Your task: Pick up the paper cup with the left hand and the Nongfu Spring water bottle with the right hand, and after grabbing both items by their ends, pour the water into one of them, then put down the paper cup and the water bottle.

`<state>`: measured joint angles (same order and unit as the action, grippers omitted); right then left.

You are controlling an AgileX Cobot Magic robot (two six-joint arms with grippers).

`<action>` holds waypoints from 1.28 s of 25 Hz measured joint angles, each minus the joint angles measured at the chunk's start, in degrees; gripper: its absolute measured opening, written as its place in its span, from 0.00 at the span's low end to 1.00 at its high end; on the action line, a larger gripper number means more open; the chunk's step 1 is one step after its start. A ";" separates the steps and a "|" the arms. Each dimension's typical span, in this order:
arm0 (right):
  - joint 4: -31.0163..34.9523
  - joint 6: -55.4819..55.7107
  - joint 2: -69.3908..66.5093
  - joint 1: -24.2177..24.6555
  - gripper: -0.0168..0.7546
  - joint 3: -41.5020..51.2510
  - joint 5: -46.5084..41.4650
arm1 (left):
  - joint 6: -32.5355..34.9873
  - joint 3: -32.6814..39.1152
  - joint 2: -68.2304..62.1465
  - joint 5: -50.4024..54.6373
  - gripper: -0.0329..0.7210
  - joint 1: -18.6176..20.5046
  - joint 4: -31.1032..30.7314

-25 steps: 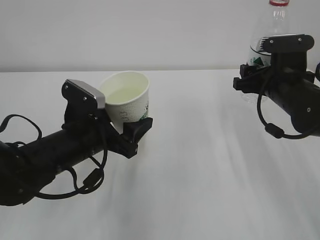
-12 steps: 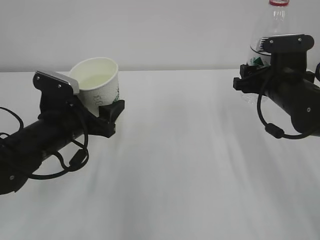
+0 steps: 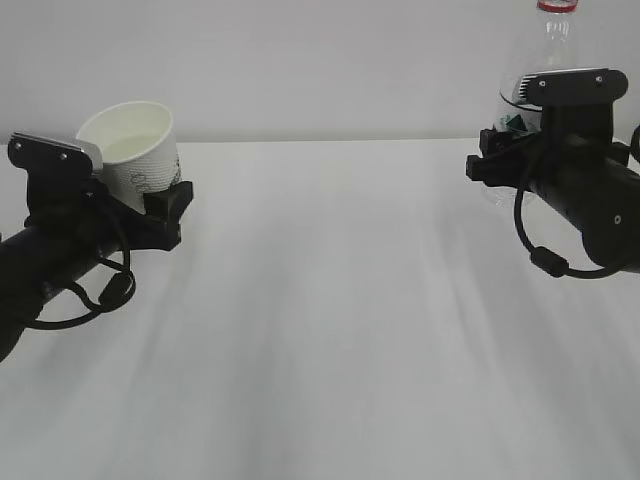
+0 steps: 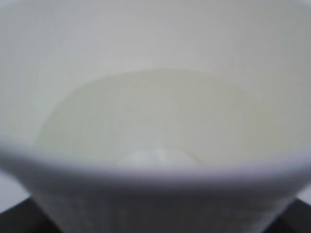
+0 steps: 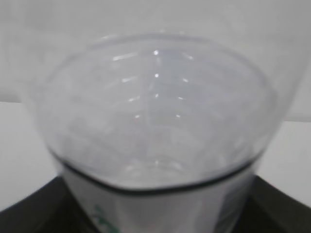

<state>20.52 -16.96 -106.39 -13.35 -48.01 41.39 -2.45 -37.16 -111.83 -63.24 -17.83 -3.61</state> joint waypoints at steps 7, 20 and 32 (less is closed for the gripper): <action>0.00 0.00 0.00 0.00 0.71 0.00 0.00 | 0.00 0.00 0.00 -0.08 0.78 4.36 0.00; -0.86 0.00 0.00 0.00 0.71 0.00 0.23 | 0.03 0.00 0.00 -0.12 0.78 9.18 1.09; -1.19 0.00 -0.62 0.00 0.71 0.00 0.57 | 0.12 0.00 -3.06 0.09 0.77 9.31 2.06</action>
<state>19.34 -16.96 -107.01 -13.35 -48.01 41.96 -2.33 -37.16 -114.89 -63.15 -8.53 -1.54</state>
